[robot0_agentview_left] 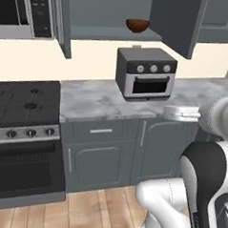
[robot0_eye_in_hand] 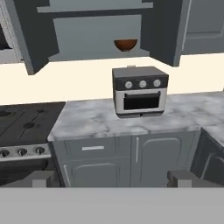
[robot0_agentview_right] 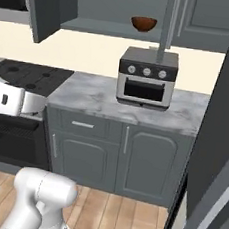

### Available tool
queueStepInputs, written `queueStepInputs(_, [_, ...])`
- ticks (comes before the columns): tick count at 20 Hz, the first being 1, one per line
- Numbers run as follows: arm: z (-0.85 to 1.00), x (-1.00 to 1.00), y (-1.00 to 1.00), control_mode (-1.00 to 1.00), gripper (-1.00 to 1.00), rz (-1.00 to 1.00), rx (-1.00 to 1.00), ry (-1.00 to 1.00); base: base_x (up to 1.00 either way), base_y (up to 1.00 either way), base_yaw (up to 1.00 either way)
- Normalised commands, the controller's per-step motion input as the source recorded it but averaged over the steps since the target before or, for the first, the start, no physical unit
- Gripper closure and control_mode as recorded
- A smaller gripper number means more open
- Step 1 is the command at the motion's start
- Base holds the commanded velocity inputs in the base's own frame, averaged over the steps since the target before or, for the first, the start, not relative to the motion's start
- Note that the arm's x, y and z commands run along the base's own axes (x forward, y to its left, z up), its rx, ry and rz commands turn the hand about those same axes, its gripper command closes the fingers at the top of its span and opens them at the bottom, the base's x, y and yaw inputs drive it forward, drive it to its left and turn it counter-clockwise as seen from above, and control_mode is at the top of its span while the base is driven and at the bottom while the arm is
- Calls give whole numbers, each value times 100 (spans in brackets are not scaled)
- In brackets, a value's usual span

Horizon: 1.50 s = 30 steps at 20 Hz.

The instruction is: Take the smaller bowl and place it next to the appetizer plate on the dining counter , and place the larger bowl next to the plate with cooked food.

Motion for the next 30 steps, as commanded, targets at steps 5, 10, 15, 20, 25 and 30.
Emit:
queueStepInputs(5, [0,0,0,100,-100,0,0,0,100,-51,16])
queueStepInputs(10, [0,0,0,100,-100,0,0,0,100,-24,3])
queueStepInputs(15, [0,0,0,100,-100,0,0,0,100,6,-5])
queueStepInputs(20, [0,0,0,100,-100,0,0,0,100,-1,-5])
queueStepInputs(25, [1,20,0,-100,-100,-1,0,0,80,0,-4])
queueStepInputs(30, [49,-2,0,-100,-100,-3,18,-23,0,0,0])
